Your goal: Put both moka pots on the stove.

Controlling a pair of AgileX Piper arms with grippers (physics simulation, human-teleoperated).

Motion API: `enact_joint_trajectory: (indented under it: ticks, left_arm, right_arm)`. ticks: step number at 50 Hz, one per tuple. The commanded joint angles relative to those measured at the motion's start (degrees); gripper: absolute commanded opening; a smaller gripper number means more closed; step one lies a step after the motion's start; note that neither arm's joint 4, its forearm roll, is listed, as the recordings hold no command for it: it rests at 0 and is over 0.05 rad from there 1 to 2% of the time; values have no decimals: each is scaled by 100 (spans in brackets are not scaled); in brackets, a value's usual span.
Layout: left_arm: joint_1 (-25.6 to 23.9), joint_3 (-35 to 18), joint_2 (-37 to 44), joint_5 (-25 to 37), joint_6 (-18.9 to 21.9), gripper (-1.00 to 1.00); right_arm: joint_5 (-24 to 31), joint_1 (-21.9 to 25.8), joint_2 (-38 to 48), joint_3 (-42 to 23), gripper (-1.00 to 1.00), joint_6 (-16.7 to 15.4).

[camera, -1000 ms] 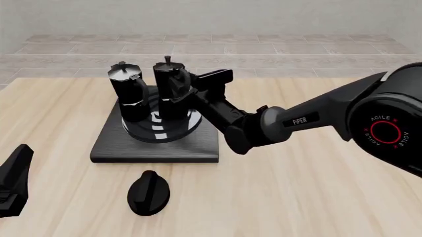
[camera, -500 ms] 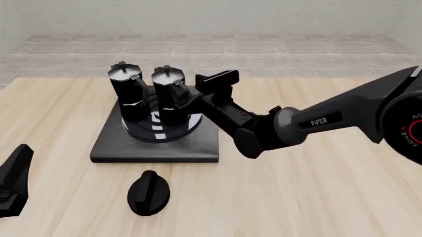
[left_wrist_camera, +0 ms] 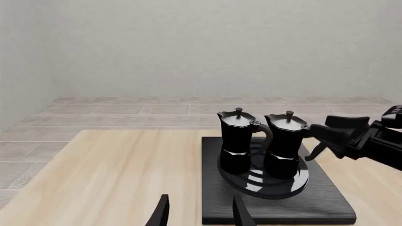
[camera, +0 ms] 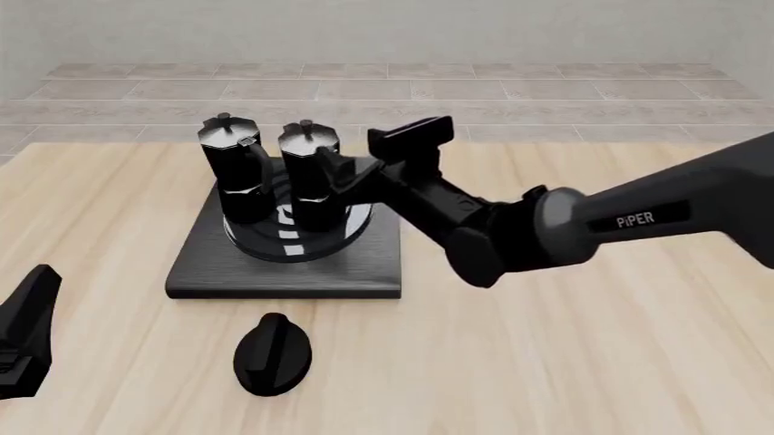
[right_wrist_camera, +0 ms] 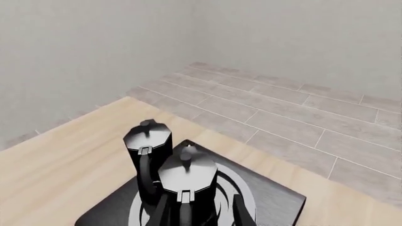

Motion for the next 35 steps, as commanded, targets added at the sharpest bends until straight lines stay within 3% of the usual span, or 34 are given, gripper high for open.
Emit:
enact_joint_trajectory:
  ticks: [1, 35]
  left_arm:
    - [0, 0, 0, 0, 0, 100]
    - [0, 0, 0, 0, 0, 100]
  right_arm:
    - [92, -8, -142, 50, 100, 14]
    - [407, -7, -1070, 398, 100, -76]
